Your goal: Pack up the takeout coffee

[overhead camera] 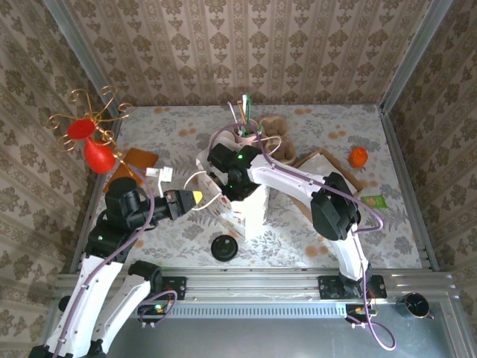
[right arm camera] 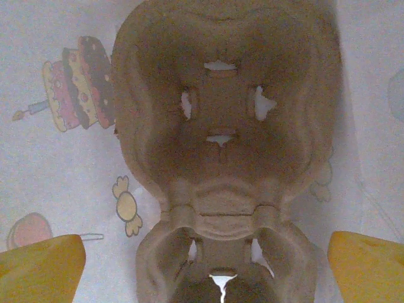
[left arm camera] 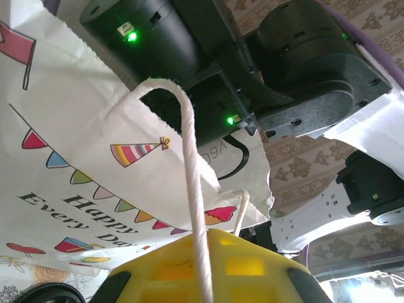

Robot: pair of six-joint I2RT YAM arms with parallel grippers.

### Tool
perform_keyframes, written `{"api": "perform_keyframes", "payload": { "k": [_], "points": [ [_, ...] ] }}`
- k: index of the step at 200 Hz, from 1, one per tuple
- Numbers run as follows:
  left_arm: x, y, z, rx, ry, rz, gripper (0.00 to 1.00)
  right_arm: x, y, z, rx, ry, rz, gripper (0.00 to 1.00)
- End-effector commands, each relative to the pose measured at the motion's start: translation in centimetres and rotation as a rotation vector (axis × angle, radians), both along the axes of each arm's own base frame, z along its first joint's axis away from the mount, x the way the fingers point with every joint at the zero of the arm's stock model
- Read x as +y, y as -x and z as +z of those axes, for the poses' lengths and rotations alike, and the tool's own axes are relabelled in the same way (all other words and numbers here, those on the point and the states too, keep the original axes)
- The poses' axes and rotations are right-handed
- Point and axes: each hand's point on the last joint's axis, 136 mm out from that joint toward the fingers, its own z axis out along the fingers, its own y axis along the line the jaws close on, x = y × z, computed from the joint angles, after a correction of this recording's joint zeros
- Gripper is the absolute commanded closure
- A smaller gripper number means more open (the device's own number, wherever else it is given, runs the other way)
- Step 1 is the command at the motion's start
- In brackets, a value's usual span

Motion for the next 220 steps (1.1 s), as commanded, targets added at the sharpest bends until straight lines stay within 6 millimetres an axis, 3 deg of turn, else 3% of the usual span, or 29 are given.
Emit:
{"api": "perform_keyframes", "payload": {
  "k": [1, 110, 145, 220],
  "points": [
    [0.2, 0.2, 0.9, -0.04, -0.003, -0.007, 1.0, -0.4, 0.7, 1.9, 0.002, -0.004, -0.011, 0.0],
    [0.5, 0.8, -1.1, 0.005, -0.021, 0.004, 1.0, -1.0, -0.6, 3.0, -0.036, -0.003, -0.033, 0.15],
    [0.6, 0.8, -1.5, 0.021, -0.03, 0.01, 1.0, -1.2, -0.7, 3.9, -0.02, -0.047, -0.027, 0.28],
    [-0.1, -0.1, -1.1, 0.027, -0.01, -0.012, 1.0, -0.7, -0.6, 6.0, -0.029, -0.089, -0.011, 0.28]
  ]
}}
